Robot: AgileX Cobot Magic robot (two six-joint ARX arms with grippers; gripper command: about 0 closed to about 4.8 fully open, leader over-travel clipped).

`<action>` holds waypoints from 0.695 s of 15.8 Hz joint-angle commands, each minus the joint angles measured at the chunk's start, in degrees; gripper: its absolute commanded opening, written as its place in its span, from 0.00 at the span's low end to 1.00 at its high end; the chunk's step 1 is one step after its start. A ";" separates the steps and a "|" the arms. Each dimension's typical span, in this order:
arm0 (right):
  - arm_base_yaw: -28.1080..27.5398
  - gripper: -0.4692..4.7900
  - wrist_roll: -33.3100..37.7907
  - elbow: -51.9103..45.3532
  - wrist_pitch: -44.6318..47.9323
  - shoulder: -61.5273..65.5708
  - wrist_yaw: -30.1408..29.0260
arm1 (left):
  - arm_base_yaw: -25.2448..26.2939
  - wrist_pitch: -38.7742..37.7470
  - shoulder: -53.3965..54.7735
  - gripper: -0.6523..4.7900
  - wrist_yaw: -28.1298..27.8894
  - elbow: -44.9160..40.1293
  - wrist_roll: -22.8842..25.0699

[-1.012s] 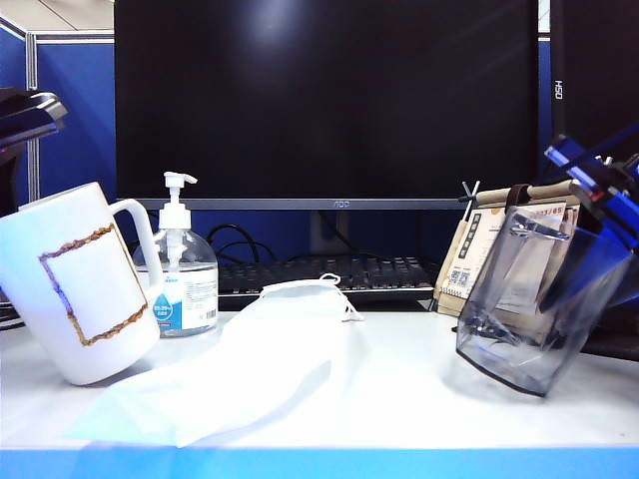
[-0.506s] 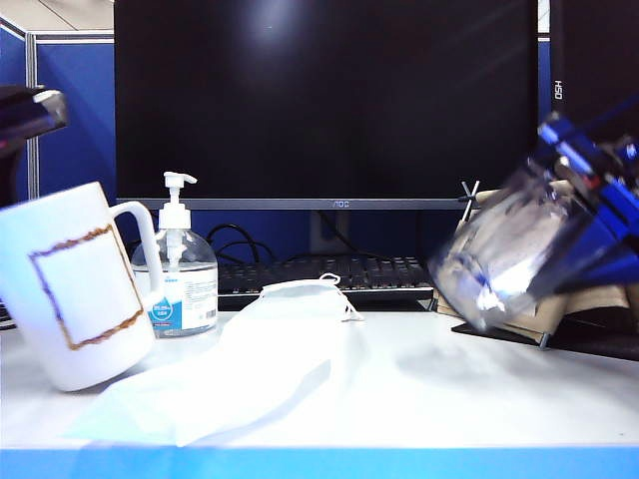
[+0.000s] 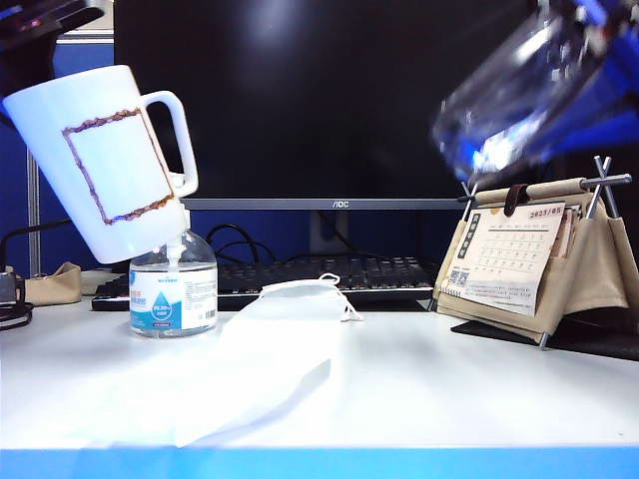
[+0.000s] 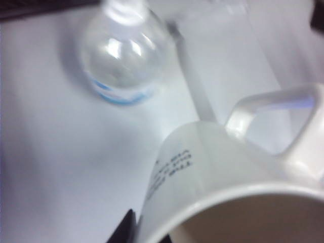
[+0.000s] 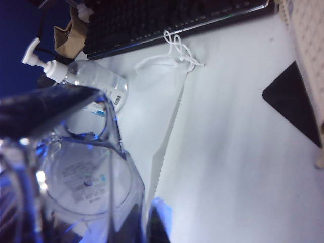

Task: Swap the positions of the transparent plastic cup and the white ceramic cup.

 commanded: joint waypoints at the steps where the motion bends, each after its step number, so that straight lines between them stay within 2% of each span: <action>1: -0.02 0.07 -1.49 2.78 -3.54 -2.69 0.85 | -3.04 -1.75 4.15 0.11 3.56 4.33 2.56; 5: -0.02 0.07 -5.49 6.95 -11.45 -5.05 3.08 | -12.44 -0.46 11.43 0.11 2.73 8.68 2.54; 8: -0.04 0.07 -7.30 9.16 -13.55 -7.67 5.49 | -18.95 0.24 17.64 0.11 -1.90 14.71 3.96; 11: -0.04 0.07 -7.50 9.73 -14.62 -9.64 5.75 | -21.44 -1.38 22.99 0.11 -2.25 21.33 5.42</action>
